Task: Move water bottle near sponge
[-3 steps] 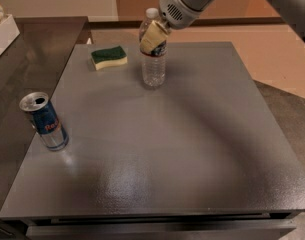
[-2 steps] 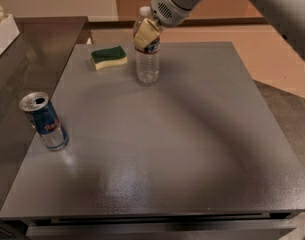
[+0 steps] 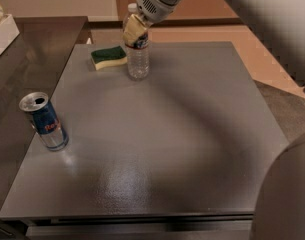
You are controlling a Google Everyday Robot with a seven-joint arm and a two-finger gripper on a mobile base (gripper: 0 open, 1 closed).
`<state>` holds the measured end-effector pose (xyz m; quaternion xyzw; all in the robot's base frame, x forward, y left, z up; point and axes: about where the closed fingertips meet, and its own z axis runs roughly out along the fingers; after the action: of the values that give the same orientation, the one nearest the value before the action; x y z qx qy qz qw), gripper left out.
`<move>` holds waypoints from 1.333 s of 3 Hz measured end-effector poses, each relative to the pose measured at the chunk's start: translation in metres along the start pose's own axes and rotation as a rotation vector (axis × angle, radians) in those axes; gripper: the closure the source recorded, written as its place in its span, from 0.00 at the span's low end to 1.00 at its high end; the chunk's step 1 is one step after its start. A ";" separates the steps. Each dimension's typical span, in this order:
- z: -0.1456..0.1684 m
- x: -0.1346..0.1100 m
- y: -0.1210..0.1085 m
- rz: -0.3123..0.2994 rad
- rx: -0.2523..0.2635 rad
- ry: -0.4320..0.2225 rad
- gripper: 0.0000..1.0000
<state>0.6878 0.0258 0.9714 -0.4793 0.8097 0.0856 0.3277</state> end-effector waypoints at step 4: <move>0.035 -0.011 0.006 -0.005 -0.023 0.002 0.15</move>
Offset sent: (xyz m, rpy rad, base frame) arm 0.0196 0.0269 -0.0099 0.0058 0.0107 0.0070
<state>0.7017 0.0529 0.9503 -0.4851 0.8078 0.0936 0.3215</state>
